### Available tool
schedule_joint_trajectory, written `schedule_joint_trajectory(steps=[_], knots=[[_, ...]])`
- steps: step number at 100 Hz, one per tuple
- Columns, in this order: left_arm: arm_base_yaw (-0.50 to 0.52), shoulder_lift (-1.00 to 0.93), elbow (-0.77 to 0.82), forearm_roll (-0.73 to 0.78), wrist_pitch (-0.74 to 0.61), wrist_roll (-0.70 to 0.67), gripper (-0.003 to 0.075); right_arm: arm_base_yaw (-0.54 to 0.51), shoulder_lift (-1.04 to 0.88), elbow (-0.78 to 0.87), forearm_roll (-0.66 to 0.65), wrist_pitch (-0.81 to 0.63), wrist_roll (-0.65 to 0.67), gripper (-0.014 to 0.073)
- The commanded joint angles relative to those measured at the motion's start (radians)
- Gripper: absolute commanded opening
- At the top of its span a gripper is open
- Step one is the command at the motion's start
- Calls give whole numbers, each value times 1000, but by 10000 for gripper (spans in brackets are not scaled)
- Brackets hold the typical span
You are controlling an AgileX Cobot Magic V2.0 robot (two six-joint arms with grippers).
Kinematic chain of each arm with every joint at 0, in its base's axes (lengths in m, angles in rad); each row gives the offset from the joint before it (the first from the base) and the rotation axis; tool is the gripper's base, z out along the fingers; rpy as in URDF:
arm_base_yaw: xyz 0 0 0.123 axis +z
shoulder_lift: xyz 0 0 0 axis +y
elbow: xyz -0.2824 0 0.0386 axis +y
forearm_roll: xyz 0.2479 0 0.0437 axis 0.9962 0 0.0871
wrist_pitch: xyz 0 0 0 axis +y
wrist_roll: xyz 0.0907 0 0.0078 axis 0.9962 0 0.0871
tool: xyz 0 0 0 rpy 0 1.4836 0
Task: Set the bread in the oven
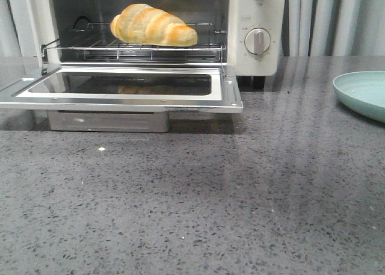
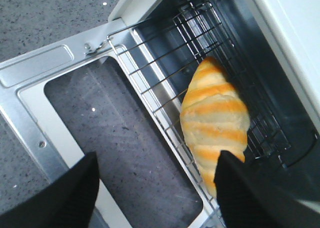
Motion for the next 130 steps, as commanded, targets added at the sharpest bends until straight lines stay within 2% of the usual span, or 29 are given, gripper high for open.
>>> schedule_joint_trajectory(steps=[1, 17, 44, 63, 87, 122, 130], knots=[[1, -11, 33, -23, -112, -8, -22, 11, -92, -32, -36, 49, 6, 372], [1, -27, 187, -89, -281, -8, -21, 13, -150, -32, 26, 80, 6, 321], [1, -27, 384, -94, -446, -8, -22, 13, -244, -27, 37, 80, 6, 234], [1, -27, 445, -81, -471, -8, -22, 8, -305, 71, 37, 80, 6, 157], [1, -27, 562, -36, -664, -8, -21, 8, -382, 216, 37, 80, 48, 138], [1, -27, 667, -36, -688, -8, -21, -26, -529, 322, 29, 80, 102, 137], [1, -27, 676, -36, -688, -8, -21, -53, -558, 346, 24, 80, 102, 101]])
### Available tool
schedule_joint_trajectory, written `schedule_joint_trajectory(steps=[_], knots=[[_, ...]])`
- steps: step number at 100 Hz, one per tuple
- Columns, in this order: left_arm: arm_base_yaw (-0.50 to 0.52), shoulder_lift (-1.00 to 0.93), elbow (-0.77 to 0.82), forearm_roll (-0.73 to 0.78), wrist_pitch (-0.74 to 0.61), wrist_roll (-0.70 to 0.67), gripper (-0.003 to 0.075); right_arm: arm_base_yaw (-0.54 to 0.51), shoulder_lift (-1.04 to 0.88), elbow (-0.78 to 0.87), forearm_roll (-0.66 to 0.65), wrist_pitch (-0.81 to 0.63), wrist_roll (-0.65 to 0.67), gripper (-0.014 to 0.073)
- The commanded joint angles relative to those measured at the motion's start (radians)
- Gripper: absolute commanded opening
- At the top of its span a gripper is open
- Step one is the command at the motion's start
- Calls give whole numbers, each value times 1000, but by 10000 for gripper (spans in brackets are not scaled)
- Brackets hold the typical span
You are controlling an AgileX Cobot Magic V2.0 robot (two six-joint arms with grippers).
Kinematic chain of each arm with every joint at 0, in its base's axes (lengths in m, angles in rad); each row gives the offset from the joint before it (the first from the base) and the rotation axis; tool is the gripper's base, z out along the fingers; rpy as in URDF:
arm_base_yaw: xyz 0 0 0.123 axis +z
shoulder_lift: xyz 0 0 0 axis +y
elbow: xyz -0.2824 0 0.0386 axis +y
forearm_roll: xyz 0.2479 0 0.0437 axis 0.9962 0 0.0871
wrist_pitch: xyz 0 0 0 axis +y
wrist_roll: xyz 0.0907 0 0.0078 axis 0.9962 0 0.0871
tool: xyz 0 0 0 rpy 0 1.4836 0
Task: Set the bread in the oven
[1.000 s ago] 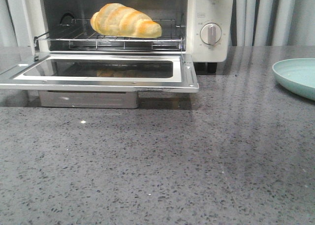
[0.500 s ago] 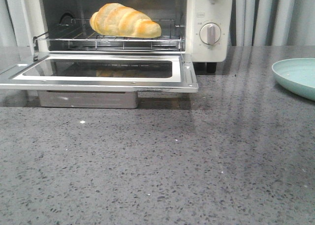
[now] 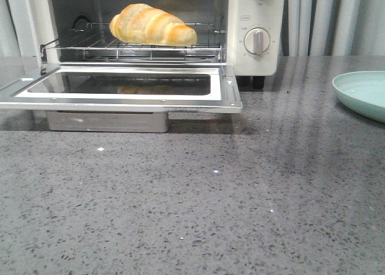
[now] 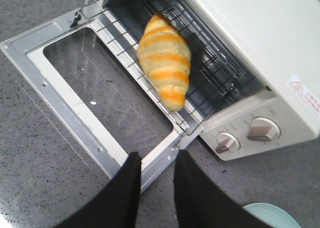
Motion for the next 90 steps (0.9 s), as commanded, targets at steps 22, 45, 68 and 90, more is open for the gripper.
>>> schedule_joint_trajectory(steps=[22, 45, 68, 90], knots=[[1, -27, -13, 1, -81, -6, -21, -141, -130, 78, -53, 49, 8, -76], [1, -27, -13, 1, -81, -6, -22, -234, -135, 114, -53, 49, 8, -75], [1, -27, -13, 1, -81, -6, -21, -233, -130, 114, -53, 26, 8, -75], [1, -27, -13, 1, -81, -6, -21, -233, -130, 114, -53, 26, 8, -75]])
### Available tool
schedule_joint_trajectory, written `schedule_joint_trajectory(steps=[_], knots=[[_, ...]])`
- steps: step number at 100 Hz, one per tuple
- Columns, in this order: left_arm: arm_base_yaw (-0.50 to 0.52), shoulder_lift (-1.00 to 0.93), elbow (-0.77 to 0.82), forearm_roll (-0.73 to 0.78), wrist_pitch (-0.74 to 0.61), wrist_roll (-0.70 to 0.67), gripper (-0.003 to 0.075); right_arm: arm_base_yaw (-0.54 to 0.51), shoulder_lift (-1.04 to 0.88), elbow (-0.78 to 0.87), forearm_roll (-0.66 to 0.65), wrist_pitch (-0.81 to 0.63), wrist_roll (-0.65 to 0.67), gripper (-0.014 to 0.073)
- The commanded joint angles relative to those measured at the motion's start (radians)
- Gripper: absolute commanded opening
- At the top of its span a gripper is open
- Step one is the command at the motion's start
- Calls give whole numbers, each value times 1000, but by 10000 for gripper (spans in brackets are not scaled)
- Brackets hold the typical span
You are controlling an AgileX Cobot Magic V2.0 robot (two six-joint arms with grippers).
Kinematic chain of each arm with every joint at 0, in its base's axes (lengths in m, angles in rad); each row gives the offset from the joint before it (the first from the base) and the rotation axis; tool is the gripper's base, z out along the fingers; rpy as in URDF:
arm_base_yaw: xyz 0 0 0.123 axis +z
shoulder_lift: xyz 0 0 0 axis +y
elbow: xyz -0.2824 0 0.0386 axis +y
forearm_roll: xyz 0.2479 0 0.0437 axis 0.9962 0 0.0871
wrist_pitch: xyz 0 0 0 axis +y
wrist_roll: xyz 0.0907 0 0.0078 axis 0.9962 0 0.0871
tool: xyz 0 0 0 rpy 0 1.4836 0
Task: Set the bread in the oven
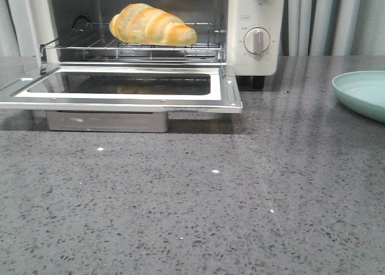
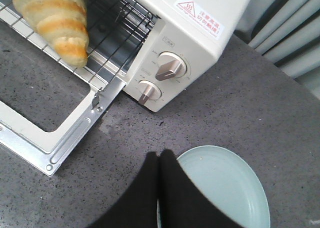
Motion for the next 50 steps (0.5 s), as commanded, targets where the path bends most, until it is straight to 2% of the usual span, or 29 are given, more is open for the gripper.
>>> schedule_joint_trajectory(steps=[1, 14, 26, 37, 50], knots=[[1, -27, -17, -1, -81, -6, -21, -6, -27, -22, -47, 25, 4, -75], [1, -27, -17, -1, -81, -6, -21, -19, -21, -20, -47, 39, 4, -75], [1, -27, -17, -1, -81, -6, -21, -81, -25, -6, -14, 16, 4, -75], [1, -27, -17, -1, -81, -6, -21, -157, -60, 60, 67, -82, 4, -75], [1, -27, -17, -1, -81, -6, -21, -267, -133, 210, 171, -247, -19, -75]])
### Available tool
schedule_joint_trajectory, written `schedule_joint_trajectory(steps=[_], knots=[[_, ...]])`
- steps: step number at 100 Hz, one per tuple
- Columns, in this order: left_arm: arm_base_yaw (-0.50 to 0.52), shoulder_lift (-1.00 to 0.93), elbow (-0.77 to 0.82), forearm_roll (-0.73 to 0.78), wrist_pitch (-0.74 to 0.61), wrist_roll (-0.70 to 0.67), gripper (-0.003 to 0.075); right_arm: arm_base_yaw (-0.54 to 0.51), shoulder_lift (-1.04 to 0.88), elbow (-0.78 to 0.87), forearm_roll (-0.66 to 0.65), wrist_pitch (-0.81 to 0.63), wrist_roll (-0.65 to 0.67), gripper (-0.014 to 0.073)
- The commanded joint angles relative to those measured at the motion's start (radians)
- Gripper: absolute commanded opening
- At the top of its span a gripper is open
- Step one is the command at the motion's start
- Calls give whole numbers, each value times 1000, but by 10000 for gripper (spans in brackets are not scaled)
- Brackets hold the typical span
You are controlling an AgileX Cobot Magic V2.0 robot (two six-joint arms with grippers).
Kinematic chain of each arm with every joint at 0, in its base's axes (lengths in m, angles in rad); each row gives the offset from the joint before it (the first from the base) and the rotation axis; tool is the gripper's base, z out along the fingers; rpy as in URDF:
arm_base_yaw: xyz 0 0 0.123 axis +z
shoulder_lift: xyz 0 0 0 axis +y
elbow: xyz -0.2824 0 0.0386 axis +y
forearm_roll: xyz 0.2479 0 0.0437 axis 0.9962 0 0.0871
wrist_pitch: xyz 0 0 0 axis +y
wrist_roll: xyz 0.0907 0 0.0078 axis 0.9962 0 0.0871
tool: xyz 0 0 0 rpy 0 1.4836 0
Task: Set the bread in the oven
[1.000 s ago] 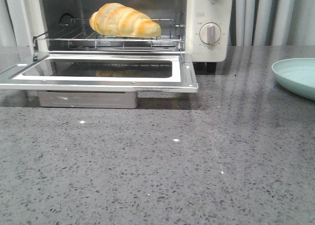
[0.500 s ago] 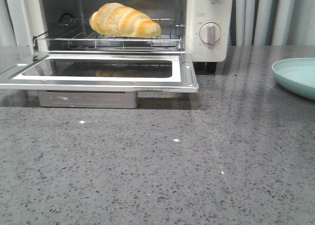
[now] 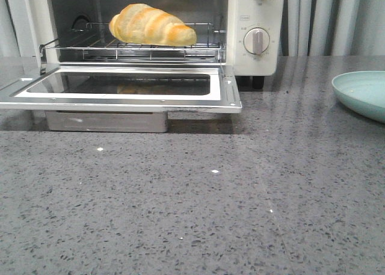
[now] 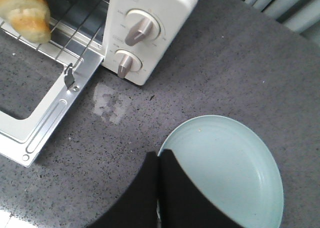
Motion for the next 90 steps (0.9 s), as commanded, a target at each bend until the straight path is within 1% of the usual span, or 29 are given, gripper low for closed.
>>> schedule_joint_trajectory(steps=[1, 11, 26, 33, 55, 70, 90], knots=[[1, -27, -17, -1, -81, -6, -21, -62, -75, 64, 30, -161, -16, -75], [1, -27, -17, -1, -81, -6, -21, -113, -132, 203, 54, -277, -16, -75], [1, -27, -17, -1, -81, -6, -21, -163, -211, 386, 89, -435, -16, -75], [1, -27, -17, -1, -81, -6, -21, -183, -250, 449, 102, -467, -16, -75], [1, -27, -17, -1, -81, -6, -21, -257, -402, 585, 136, -486, -16, -75], [1, -27, -17, -1, -81, -6, -21, -342, -564, 697, 163, -552, -16, -75], [1, -27, -17, -1, -81, -6, -21, -490, -785, 866, 209, -697, -16, -75]])
